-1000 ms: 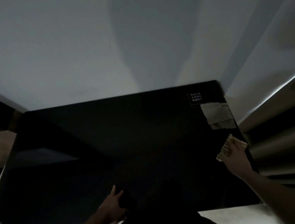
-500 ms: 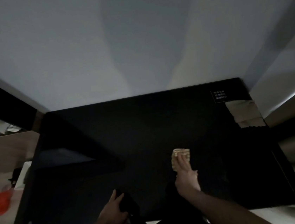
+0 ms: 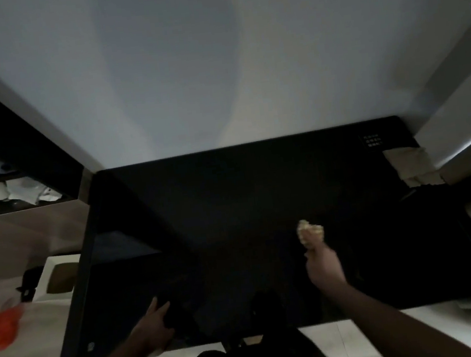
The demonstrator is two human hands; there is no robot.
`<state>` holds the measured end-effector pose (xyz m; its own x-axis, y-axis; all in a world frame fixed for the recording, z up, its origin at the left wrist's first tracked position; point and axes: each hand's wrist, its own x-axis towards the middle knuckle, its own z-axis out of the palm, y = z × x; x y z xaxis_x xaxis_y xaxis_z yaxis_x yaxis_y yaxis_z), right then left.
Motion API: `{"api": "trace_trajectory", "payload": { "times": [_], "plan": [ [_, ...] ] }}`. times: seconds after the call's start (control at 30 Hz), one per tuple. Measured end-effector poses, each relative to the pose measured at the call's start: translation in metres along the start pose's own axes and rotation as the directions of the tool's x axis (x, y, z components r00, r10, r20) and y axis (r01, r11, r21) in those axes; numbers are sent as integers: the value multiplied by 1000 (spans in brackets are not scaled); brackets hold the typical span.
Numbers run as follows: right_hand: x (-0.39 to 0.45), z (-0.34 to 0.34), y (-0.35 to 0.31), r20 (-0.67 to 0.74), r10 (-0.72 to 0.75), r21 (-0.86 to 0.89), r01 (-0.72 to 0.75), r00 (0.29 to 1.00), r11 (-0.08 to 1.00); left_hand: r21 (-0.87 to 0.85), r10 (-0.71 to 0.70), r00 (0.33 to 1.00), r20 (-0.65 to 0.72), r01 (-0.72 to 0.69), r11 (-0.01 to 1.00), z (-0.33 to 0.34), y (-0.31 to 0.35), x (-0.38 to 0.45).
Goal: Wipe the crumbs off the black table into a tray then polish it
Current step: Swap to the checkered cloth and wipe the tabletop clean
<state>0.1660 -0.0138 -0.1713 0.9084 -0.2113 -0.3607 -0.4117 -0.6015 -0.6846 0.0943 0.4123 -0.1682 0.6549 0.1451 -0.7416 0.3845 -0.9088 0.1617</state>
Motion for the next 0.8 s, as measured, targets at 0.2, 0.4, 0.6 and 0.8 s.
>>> {"api": "trace_trajectory", "payload": {
  "times": [0.2,0.4,0.6,0.8],
  "plan": [
    [54,-83,89,-201,32,-210,-75,979,975,-80,-33,999,24,35,996,15,3,-12],
    [64,-44,111,-136,105,-308,-143,985,941,-97,-3,997,82,11,995,29,30,-14],
    [-4,78,12,148,-27,-410,86,989,908,-108,42,994,102,-31,994,19,36,-15],
    [-54,198,-71,538,-137,-402,396,832,826,-59,40,997,68,-36,998,-20,-9,-1]
  ]
}}
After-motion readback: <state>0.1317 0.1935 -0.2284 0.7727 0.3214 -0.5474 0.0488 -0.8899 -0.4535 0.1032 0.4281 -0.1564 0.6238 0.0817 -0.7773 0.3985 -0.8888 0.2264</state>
